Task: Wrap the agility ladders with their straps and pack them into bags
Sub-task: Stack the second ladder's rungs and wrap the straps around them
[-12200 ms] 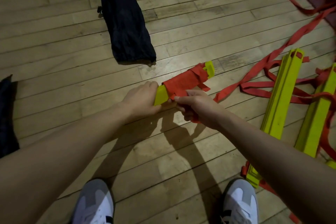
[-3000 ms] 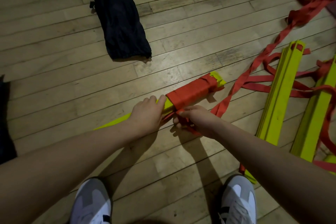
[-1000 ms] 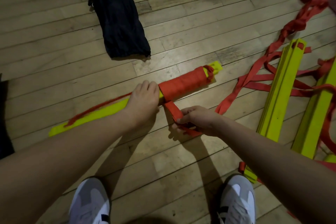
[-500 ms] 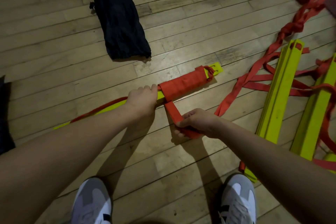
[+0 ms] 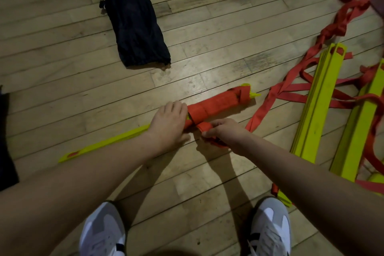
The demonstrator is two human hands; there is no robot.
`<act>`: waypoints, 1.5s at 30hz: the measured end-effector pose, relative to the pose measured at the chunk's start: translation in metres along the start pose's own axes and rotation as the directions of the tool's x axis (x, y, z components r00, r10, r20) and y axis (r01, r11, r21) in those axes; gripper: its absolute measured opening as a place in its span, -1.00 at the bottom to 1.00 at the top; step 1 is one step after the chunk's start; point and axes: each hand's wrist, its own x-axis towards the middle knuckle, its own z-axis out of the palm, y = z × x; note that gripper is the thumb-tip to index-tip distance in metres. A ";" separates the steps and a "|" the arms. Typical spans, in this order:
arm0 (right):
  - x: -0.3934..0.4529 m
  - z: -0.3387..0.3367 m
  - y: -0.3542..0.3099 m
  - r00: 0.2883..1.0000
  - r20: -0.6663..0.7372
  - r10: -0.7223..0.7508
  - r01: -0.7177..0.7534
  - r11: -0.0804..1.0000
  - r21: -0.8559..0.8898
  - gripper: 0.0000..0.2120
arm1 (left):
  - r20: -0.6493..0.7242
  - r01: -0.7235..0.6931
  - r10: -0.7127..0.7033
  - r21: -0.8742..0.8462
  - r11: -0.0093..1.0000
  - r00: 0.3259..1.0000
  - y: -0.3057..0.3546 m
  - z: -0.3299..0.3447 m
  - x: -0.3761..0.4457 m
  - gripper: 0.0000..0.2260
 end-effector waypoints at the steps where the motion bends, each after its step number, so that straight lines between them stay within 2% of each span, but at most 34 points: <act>1: -0.001 0.001 0.002 1.000 -0.003 -0.001 0.001 1.000 -0.006 -0.96 | -0.007 -0.052 0.052 -0.037 0.998 0.999 0.003 0.003 -0.006 -0.27; 4: -0.005 0.004 0.008 1.000 0.013 0.020 -0.020 0.999 0.038 -0.84 | -0.034 -0.049 0.046 -0.125 0.991 0.998 0.012 -0.004 -0.018 -0.38; 6: -0.008 0.007 0.012 1.000 0.014 0.020 -0.022 0.996 0.082 -0.83 | 0.079 0.029 -0.012 -0.213 0.977 0.997 0.013 -0.005 -0.020 -0.49; 7: -0.009 0.008 0.012 1.000 0.010 0.022 -0.023 0.996 0.090 -0.83 | 0.171 0.081 -0.042 -0.227 0.970 0.984 0.012 -0.004 -0.021 -0.48; 8: -0.009 0.008 0.012 1.000 0.005 0.021 -0.021 0.996 0.088 -0.82 | 0.202 0.113 -0.067 -0.228 0.967 0.977 0.010 -0.004 -0.021 -0.46; 13: -0.009 0.013 0.014 0.996 -0.078 0.038 -0.036 0.999 0.035 -0.80 | 0.250 0.205 -0.141 -0.254 0.945 0.958 0.010 -0.014 -0.015 -0.39; 15: -0.010 0.016 0.016 0.994 -0.105 0.012 -0.014 1.000 -0.012 -0.75 | 0.246 0.215 -0.158 -0.225 0.950 0.956 0.010 -0.015 -0.013 -0.47; 18: -0.012 0.019 0.017 0.994 -0.097 -0.041 0.036 0.998 -0.049 -0.78 | 0.255 0.248 -0.186 -0.239 0.939 0.949 0.005 -0.020 -0.009 -0.54; 21: -0.012 0.017 0.012 0.993 -0.099 -0.061 0.060 0.998 -0.018 -0.77 | 0.237 0.242 -0.186 -0.237 0.941 0.954 0.003 -0.027 -0.004 -0.55; 24: -0.011 0.014 0.006 0.992 -0.103 -0.080 0.089 0.992 0.087 -0.74 | 0.188 0.194 -0.156 -0.206 0.959 0.970 0.003 -0.036 0.001 -0.46; 26: -0.009 0.015 0.001 0.986 -0.119 -0.114 0.126 0.987 0.096 -0.71 | 0.184 0.198 -0.162 -0.197 0.960 0.969 0.002 -0.040 0.003 -0.36; 30: -0.004 0.023 -0.005 0.967 -0.218 -0.131 0.154 0.984 0.088 -0.68 | 0.216 0.223 -0.176 -0.219 0.950 0.960 0.003 -0.039 -0.003 -0.46; 34: 0.001 0.029 -0.008 0.947 -0.293 -0.134 0.173 0.979 0.112 -0.68 | 0.177 0.207 -0.162 -0.278 0.938 0.971 -0.001 -0.037 -0.011 -0.39; 39: -0.003 0.032 -0.010 0.946 -0.277 -0.169 0.203 0.974 0.098 -0.73 | 0.302 0.313 -0.163 -0.559 0.768 0.939 -0.015 -0.035 -0.014 -0.43; 43: -0.009 0.030 -0.012 0.961 -0.209 -0.182 0.215 0.965 0.150 -0.82 | 0.341 0.375 -0.184 -0.665 0.645 0.922 -0.020 -0.039 -0.013 -0.55; 45: -0.013 0.026 -0.017 0.970 -0.157 -0.186 0.205 0.972 0.113 -0.81 | 0.372 0.395 -0.171 -0.692 0.604 0.912 -0.022 -0.039 -0.013 -0.55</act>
